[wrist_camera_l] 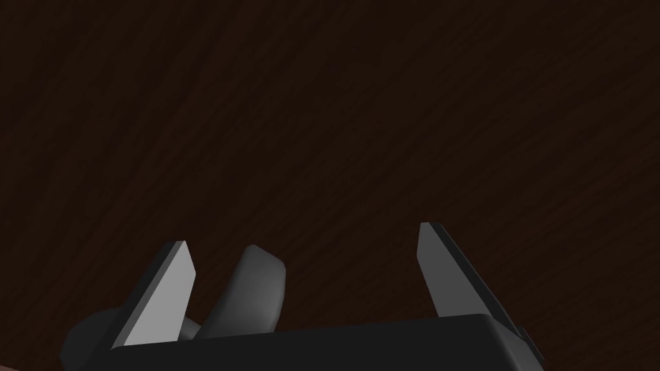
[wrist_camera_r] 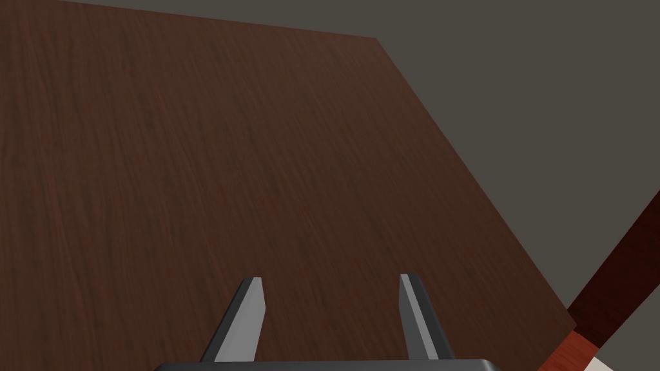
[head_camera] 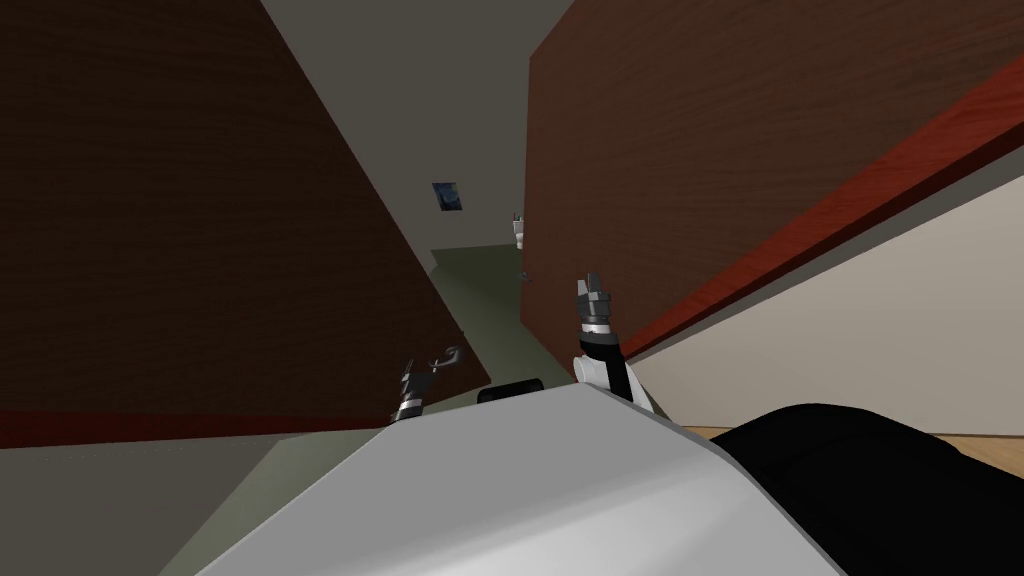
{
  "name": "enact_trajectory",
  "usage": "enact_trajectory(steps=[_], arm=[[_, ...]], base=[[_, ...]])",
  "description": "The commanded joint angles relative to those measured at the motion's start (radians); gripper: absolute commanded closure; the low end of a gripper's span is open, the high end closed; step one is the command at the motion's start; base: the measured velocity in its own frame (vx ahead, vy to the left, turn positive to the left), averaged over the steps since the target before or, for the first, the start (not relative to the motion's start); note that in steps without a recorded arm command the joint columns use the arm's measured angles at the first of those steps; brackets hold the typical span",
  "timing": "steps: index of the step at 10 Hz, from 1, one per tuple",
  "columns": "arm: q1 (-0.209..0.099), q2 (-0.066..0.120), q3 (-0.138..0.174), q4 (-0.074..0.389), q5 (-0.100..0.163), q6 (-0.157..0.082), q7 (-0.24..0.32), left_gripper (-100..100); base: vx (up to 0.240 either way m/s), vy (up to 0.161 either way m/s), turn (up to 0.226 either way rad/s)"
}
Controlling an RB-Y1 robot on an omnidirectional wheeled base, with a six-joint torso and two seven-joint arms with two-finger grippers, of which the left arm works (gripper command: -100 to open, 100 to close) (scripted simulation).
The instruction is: Push the door open
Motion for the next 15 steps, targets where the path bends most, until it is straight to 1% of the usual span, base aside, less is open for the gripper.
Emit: enact_trajectory(steps=[1,3,4,5,6,7,8,9,10,13,14,15], arm=[[0.004,0.005,0.009,-0.042,0.005,0.009,0.008,100],[0.004,0.005,0.009,-0.042,0.005,0.009,0.008,100],[0.003,0.007,0.008,-0.042,0.025,0.015,0.049,100],[0.003,0.007,0.008,-0.042,0.025,0.015,0.049,100],[0.002,0.010,0.008,-0.041,0.045,0.021,0.084,100],[0.002,0.010,0.008,-0.041,0.045,0.021,0.090,100],[0.002,0.013,0.008,-0.041,0.066,0.026,0.131,100],[0.001,0.014,0.008,-0.040,0.087,0.032,0.156,100],[0.001,0.014,0.008,-0.040,0.087,0.032,0.173,100],[0.001,0.014,0.008,-0.040,0.087,0.032,0.173,100],[0.000,0.016,0.008,-0.040,0.109,0.039,0.214,100],[0.000,0.016,0.008,-0.040,0.109,0.039,0.214,100]], base=[[0.000,0.000,0.000],[0.000,0.000,0.000],[0.011,0.010,-0.020],[0.014,0.006,-0.025],[0.022,0.007,0.001],[0.022,0.008,0.000],[0.030,0.012,-0.117],[0.044,0.026,-0.089],[0.039,0.008,-0.034],[0.003,-0.003,0.004],[0.009,-0.006,-0.034],[0.015,0.009,-0.040]])
